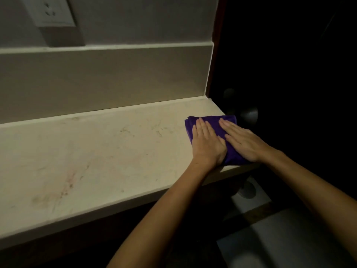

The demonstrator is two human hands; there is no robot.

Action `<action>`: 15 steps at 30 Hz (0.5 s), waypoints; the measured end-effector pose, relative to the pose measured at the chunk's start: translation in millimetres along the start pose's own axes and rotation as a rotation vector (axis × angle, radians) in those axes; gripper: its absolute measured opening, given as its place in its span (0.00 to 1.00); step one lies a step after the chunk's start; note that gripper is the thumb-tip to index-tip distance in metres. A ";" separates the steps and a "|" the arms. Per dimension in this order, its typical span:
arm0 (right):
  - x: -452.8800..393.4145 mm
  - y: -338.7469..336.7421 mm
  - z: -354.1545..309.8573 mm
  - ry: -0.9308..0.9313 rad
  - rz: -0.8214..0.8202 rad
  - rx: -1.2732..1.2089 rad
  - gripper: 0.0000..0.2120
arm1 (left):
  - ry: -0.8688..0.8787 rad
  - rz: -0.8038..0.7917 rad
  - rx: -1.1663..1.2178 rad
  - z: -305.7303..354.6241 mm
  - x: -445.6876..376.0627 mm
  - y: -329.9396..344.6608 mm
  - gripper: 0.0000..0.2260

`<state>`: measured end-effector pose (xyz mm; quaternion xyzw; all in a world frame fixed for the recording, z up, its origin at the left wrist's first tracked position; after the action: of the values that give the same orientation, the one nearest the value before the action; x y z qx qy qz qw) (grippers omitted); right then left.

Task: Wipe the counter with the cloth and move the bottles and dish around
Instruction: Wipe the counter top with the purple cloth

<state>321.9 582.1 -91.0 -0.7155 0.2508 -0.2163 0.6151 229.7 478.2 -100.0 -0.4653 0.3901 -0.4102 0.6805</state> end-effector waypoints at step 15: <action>-12.1 -2.6 23.8 -0.157 0.000 -0.020 0.33 | 0.031 -0.061 -0.116 3.0 -7.6 2.7 0.31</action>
<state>327.3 608.3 -92.0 -0.7365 0.2041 -0.1570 0.6256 230.2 486.7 -100.7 -0.5092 0.4092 -0.4144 0.6337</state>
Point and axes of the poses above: each hand's wrist, its own x-axis away from the middle knuckle, its own y-axis out of the palm, z = x × y, the point moved 5 cm from there along -x, towards the middle knuckle, and after that the axes turned 11 degrees about y, right-handed, at the moved point
